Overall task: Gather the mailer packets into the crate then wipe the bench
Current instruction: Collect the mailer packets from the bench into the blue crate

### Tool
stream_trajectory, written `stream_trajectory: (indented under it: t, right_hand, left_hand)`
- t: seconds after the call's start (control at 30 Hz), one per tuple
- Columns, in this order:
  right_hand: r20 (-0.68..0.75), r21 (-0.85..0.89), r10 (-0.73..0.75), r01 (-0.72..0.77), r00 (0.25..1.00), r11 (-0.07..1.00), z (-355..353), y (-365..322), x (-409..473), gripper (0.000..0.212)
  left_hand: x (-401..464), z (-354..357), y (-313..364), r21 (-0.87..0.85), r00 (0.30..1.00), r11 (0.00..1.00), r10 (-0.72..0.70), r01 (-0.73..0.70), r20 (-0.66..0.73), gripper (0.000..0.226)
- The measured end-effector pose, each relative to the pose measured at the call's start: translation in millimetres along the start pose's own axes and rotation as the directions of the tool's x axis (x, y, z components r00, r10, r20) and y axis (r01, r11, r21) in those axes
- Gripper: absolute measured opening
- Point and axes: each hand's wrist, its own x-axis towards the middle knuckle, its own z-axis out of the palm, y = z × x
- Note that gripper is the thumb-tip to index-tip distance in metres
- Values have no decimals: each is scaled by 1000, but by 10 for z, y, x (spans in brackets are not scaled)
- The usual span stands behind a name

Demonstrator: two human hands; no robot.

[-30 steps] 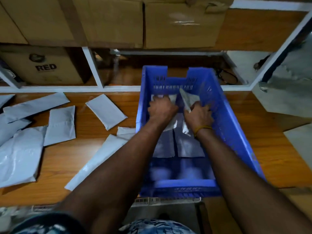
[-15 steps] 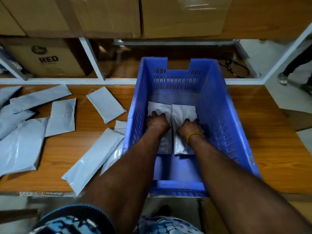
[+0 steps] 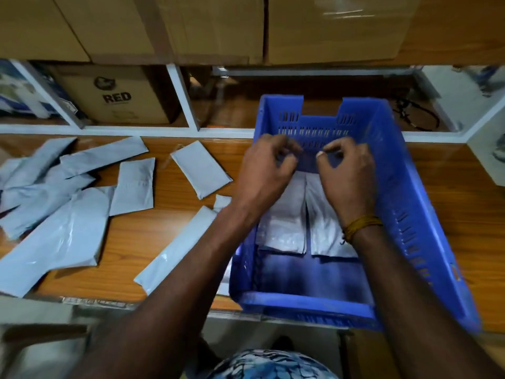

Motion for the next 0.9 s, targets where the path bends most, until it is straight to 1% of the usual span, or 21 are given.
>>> stream_trajectory:
  t: [0.03, 0.07, 0.13, 0.17, 0.23, 0.27, 0.3, 0.4, 0.43, 0.5, 0.57, 0.6, 0.67, 0.73, 0.77, 0.83, 0.9]
  right_hand:
    - [-19, 71, -40, 41, 999, 997, -13, -107, -78, 14]
    - [-22, 124, -63, 65, 998, 990, 6, -204, -155, 13]
    - [12, 194, -94, 90, 996, 977, 85, -411, -305, 12]
    - [36, 228, -113, 102, 993, 968, 140, -511, -375, 12]
    - [76, 284, -149, 122, 986, 951, 263, -692, -504, 12]
    - [97, 304, -163, 126, 982, 944, 332, -774, -569, 12]
    - [123, 316, -174, 127, 977, 940, 395, -856, -639, 12]
    - [206, 318, -200, 128, 958, 939, 680, -1270, -953, 14]
    - [234, 313, -202, 123, 951, 942, 743, -1347, -1034, 16]
    - [288, 292, -196, 109, 937, 950, 866, -1411, -1151, 20]
    - [339, 260, -160, 71, 927, 963, 982, -1392, -1222, 23]
    - [371, 229, -130, 44, 920, 972, 1046, -1376, -1260, 25]
    - [429, 120, -30, -25, 903, 992, 1221, -1383, -1382, 30]
    - [445, 32, 92, -118, 891, 992, 1399, -1303, -1493, 36]
    - [445, -4, 149, -165, 883, 986, 1481, -1239, -1540, 39]
    - [430, -109, 251, -226, 867, 968, 1638, -1093, -1623, 44]
    - [387, -207, 310, -245, 869, 947, 1751, -957, -1696, 47]
  left_hand:
    - [-81, -169, -45, -59, 998, 998, -8, 4, -65, 17]
    - [-166, -318, -140, -104, 992, 994, -47, 35, -113, 17]
    - [-321, -551, -452, -110, 976, 983, -160, 144, -147, 16]
    - [-393, -639, -627, -77, 966, 973, -225, 217, -127, 15]
    - [-550, -764, -1008, 21, 930, 930, -366, 367, -32, 13]
    - [-639, -809, -1201, 76, 909, 907, -417, 415, 16, 13]
    - [-736, -844, -1375, 127, 896, 892, -442, 433, 48, 15]
    - [-1022, -1067, -1884, 211, 901, 894, -421, 394, 100, 30]
    - [-1095, -1066, -1961, 223, 904, 900, -408, 375, 126, 33]
    - [-1188, -1021, -1996, 233, 909, 918, -368, 321, 194, 37]
    - [-1225, -957, -1947, 274, 897, 922, -346, 273, 273, 46]
    - [-1228, -934, -1943, 317, 879, 912, -360, 261, 313, 53]
    - [-1241, -953, -2008, 412, 815, 880, -409, 235, 410, 71]
    - [-1272, -943, -2077, 469, 761, 865, -423, 177, 492, 85]
    - [-1286, -934, -2099, 478, 745, 864, -420, 155, 518, 88]
    - [-1305, -915, -2166, 485, 741, 865, -408, 127, 534, 86]
    - [-1308, -892, -2227, 499, 753, 860, -401, 112, 522, 78]
